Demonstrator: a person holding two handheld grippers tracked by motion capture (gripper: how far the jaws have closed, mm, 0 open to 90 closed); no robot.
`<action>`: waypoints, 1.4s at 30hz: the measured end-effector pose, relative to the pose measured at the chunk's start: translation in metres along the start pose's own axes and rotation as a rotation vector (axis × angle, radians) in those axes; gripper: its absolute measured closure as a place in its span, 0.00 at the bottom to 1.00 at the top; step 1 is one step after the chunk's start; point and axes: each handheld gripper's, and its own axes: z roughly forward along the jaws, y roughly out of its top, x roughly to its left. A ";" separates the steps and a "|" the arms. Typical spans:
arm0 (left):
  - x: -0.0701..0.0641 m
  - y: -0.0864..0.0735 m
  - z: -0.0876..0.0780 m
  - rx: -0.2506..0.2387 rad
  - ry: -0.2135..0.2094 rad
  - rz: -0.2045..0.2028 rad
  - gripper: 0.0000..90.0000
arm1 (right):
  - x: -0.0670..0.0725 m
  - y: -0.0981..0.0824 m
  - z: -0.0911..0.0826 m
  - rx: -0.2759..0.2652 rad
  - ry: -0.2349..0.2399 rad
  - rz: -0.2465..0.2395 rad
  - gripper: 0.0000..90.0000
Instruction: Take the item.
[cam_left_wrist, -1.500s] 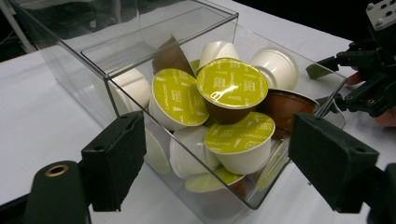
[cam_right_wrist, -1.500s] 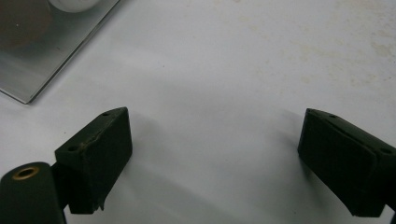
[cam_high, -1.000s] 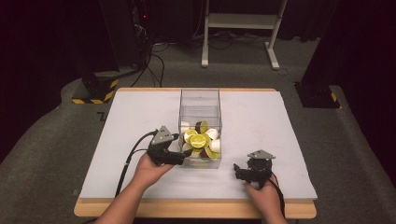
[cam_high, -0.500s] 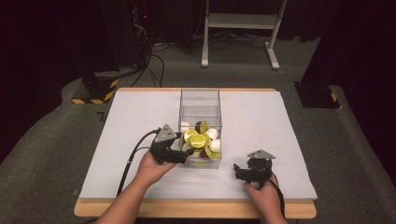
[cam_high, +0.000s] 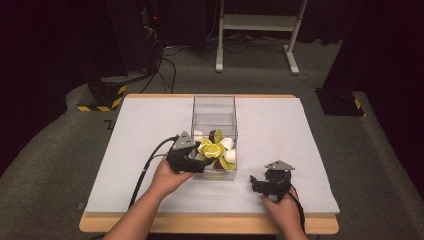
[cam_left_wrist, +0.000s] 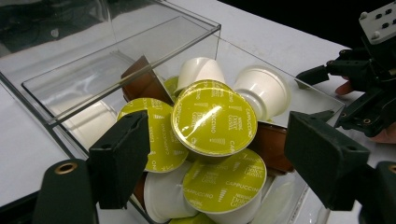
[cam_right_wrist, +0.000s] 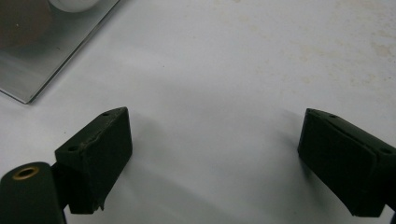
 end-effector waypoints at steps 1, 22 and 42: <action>0.001 0.000 0.002 0.010 0.003 -0.001 0.26 | 0.000 0.000 0.000 0.000 0.000 -0.001 0.11; -0.007 -0.006 0.024 0.046 0.027 0.037 0.34 | 0.000 0.000 0.000 0.002 0.001 0.002 0.11; -0.004 -0.006 0.017 0.013 0.008 0.038 0.58 | 0.000 0.000 0.000 0.002 0.001 0.002 0.11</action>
